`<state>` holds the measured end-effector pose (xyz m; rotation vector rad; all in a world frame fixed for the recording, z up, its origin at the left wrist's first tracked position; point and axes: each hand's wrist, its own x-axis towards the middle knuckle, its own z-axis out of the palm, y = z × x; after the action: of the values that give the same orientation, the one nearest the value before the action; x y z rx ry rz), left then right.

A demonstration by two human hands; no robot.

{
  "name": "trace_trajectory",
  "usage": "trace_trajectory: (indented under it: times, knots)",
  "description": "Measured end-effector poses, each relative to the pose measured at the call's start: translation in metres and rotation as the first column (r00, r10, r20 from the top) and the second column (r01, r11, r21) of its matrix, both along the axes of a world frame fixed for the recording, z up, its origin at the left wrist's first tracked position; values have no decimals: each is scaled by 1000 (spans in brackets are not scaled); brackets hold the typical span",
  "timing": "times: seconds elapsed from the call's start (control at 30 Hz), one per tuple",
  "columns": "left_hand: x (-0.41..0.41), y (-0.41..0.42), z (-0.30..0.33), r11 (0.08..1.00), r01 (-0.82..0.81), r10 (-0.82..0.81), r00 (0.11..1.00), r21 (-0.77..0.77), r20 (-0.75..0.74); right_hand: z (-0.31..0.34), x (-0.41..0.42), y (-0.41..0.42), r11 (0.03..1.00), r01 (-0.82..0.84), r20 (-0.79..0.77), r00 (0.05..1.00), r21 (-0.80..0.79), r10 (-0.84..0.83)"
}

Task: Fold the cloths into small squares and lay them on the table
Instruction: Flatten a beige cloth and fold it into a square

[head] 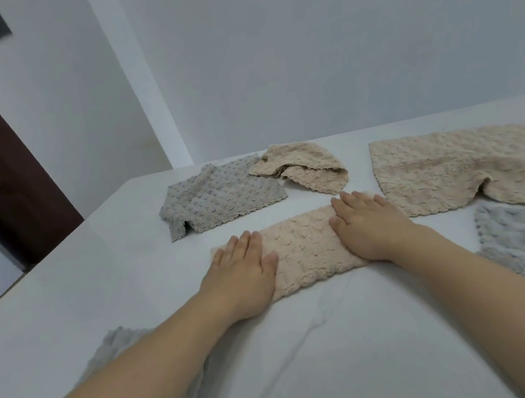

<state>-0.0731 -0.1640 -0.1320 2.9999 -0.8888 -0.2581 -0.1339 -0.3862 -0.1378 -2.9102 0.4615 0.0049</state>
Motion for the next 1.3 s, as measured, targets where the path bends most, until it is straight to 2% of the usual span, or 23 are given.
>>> trace_trajectory:
  times: [0.07,0.1,0.2,0.3,0.43,0.53,0.6,0.8,0.87,0.93,0.97,1.03,1.13,1.23,1.3]
  knots:
    - [4,-8,13,996,-41,42,999,82,-11,1,2,2,999,31,34,999,-25,-30]
    - [6,-17,18,996,-52,53,999,70,-5,2,4,4,999,36,77,997,-41,-33]
    - [-5,-46,16,992,19,-13,999,-125,50,4,6,12,998,-68,163,985,20,63]
    - [-26,-55,-7,986,55,-42,995,-156,89,-1,5,13,984,-175,78,981,-18,176]
    - [-24,-40,-4,988,78,-72,996,-132,46,-1,4,0,996,-73,58,995,-42,75]
    - [-26,-34,-2,991,90,-86,995,-96,40,5,1,4,987,21,156,988,-160,4]
    - [-27,-40,-4,994,57,-53,997,-97,48,13,0,10,980,78,211,977,-183,-38]
    - [-23,-72,-6,993,-21,24,999,-120,24,29,4,16,983,105,179,981,-152,-77]
    - [-20,-75,-3,994,-20,20,1000,-111,0,21,9,11,996,27,262,965,-85,-4]
    - [-15,-73,0,991,-23,16,998,-130,-57,13,12,8,990,-126,319,942,60,100]
    - [-13,-70,1,990,-25,16,998,-142,-65,9,13,7,977,-197,291,942,78,167]
    - [-12,-61,-1,989,-26,23,999,-144,-22,3,14,4,968,-250,152,957,7,246]
    - [-15,-41,-3,990,-66,66,998,-123,-4,-1,13,-7,982,-184,46,981,-47,186]
    - [-9,-24,9,987,-160,160,986,8,-55,1,11,-14,996,-90,25,996,-19,91]
    - [1,-28,23,980,-186,185,983,71,16,1,11,-14,998,-57,63,996,-15,58]
